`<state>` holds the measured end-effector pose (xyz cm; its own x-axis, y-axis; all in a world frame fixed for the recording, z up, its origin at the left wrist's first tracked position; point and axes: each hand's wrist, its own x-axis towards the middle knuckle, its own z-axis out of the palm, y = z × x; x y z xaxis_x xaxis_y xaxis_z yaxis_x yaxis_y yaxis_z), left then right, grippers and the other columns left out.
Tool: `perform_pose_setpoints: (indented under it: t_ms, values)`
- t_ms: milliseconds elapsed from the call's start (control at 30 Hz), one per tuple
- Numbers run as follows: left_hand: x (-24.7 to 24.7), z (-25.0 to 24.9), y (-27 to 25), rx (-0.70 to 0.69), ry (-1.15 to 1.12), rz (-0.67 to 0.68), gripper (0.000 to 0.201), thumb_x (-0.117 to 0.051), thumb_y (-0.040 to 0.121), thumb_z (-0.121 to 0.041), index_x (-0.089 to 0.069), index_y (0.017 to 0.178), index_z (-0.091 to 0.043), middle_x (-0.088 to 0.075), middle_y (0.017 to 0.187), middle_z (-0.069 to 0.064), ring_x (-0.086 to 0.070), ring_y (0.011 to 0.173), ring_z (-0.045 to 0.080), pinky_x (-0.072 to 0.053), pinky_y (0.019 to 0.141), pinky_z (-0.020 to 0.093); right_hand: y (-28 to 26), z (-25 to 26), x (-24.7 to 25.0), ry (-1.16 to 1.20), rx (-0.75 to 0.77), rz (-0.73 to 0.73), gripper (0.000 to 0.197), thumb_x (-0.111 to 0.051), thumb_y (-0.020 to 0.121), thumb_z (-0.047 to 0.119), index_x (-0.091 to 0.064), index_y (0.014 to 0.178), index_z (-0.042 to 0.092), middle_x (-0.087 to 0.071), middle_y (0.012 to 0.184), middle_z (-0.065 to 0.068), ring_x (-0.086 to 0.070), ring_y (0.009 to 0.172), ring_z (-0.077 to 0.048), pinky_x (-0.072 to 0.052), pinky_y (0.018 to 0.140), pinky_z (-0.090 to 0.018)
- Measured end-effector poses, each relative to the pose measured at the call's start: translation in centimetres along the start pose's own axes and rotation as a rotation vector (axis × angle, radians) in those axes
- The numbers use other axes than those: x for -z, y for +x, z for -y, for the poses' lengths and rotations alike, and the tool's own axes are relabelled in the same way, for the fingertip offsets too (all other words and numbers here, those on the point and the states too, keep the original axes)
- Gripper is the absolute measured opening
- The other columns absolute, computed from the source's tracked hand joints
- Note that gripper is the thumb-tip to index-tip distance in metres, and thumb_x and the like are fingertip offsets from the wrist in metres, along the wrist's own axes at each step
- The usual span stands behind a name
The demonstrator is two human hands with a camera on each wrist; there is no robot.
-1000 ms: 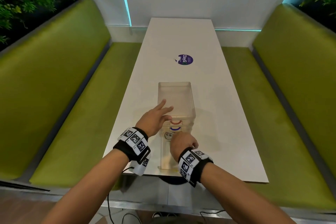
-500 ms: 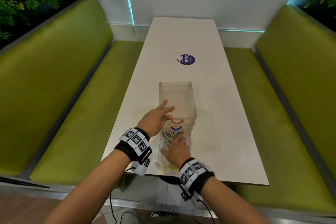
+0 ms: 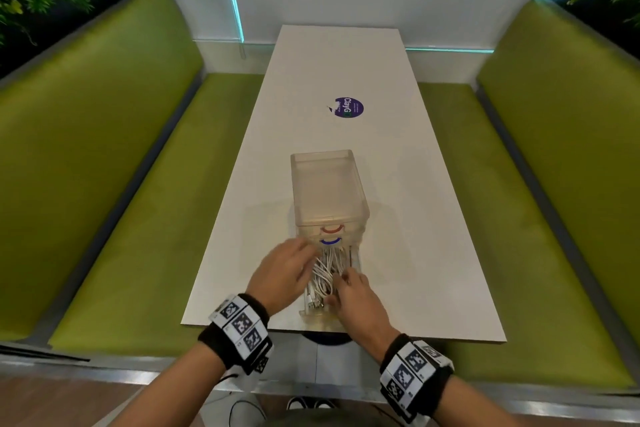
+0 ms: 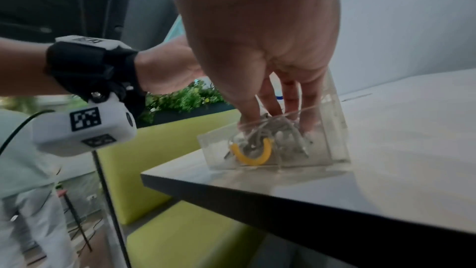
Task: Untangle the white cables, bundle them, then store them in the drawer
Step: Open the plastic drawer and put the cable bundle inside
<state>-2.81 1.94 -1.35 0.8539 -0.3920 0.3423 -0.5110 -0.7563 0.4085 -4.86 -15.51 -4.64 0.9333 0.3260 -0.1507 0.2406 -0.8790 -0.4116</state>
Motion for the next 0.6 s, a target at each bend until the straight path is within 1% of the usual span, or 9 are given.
perform_pose_setpoints:
  t_ms: [67,133,200,267,333,400,500,533,600]
  values:
    - [-1.5,0.7,-1.0,-0.014,0.002,0.195,0.038,-0.041,0.090,-0.023,-0.058,0.122,-0.012,-0.058,0.124,0.011,-0.060,0.104,0.026,-0.055,0.083,0.040,0.0,-0.2,-0.5,-0.059,0.054,-0.048,0.030,-0.060,0.087,0.030,-0.062,0.108,0.009,-0.060,0.109,-0.009,-0.055,0.104,-0.030,-0.048,0.080,-0.036]
    - [-2.6,1.7,-1.5,0.011,0.033,0.341,0.049,-0.036,0.089,-0.027,-0.052,0.132,-0.010,-0.054,0.133,0.017,-0.057,0.114,0.033,-0.054,0.088,0.043,0.0,-0.3,0.1,0.000,0.049,-0.049,0.035,-0.062,0.086,0.033,-0.059,0.114,0.011,-0.059,0.114,-0.007,-0.054,0.106,-0.027,-0.046,0.086,-0.034]
    - [-2.9,1.9,-1.5,0.048,0.040,0.387,0.052,-0.035,0.092,-0.040,-0.058,0.128,-0.010,-0.053,0.134,0.016,-0.056,0.118,0.033,-0.051,0.093,0.043,0.2,-0.8,0.9,0.100,0.031,0.001,0.042,-0.061,0.089,0.032,-0.051,0.123,0.011,-0.051,0.123,-0.005,-0.052,0.110,-0.022,-0.043,0.089,-0.029]
    - [-2.7,2.1,-1.2,0.166,-0.053,0.383,0.056,-0.038,0.094,-0.053,-0.060,0.127,-0.013,-0.047,0.141,0.008,-0.048,0.127,0.023,-0.039,0.102,0.029,0.5,-1.4,1.7,0.127,0.049,0.031,0.038,-0.061,0.089,0.029,-0.051,0.121,0.011,-0.048,0.124,-0.006,-0.056,0.104,-0.022,-0.043,0.086,-0.027]
    - [-2.7,2.3,-0.8,0.222,-0.100,0.368,0.048,-0.051,0.092,-0.048,-0.059,0.124,-0.013,-0.045,0.140,0.001,-0.045,0.125,0.016,-0.033,0.097,0.019,0.7,-1.5,2.2,0.135,0.067,0.081,0.034,-0.061,0.089,0.024,-0.053,0.119,0.012,-0.048,0.123,-0.006,-0.057,0.100,-0.024,-0.043,0.082,-0.029]
    - [-3.3,2.3,-0.6,0.191,-0.090,0.377,0.041,-0.060,0.088,-0.041,-0.059,0.114,-0.009,-0.046,0.135,0.003,-0.047,0.119,0.020,-0.037,0.095,0.023,1.1,-1.6,2.2,0.138,0.084,0.129,0.035,-0.062,0.088,0.023,-0.052,0.120,0.013,-0.048,0.123,-0.005,-0.059,0.097,-0.025,-0.044,0.081,-0.032]
    - [-3.9,1.9,-0.6,0.219,-0.071,0.402,0.035,-0.060,0.085,-0.039,-0.055,0.096,-0.006,-0.044,0.136,0.003,-0.047,0.116,0.025,-0.039,0.095,0.032,1.7,-1.5,2.1,0.116,0.110,0.161,0.030,-0.058,0.091,0.025,-0.057,0.119,0.013,-0.049,0.121,-0.007,-0.059,0.100,-0.028,-0.046,0.085,-0.034]
    - [-4.0,1.9,-0.7,0.232,-0.062,0.415,0.037,-0.059,0.084,-0.042,-0.054,0.097,-0.007,-0.042,0.139,0.002,-0.046,0.119,0.025,-0.035,0.103,0.037,1.8,-1.4,2.2,0.108,0.105,0.165,0.027,-0.055,0.093,0.023,-0.060,0.117,0.012,-0.050,0.120,-0.008,-0.059,0.101,-0.028,-0.045,0.085,-0.034]
    - [-3.6,1.7,-0.8,0.257,-0.053,0.479,0.051,-0.059,0.082,-0.050,-0.050,0.116,-0.014,-0.034,0.147,-0.003,-0.041,0.129,0.019,-0.014,0.116,0.049,2.2,-1.5,2.3,0.115,0.096,0.144,0.024,-0.052,0.093,0.017,-0.061,0.114,0.010,-0.054,0.117,-0.009,-0.058,0.102,-0.029,-0.045,0.085,-0.035]
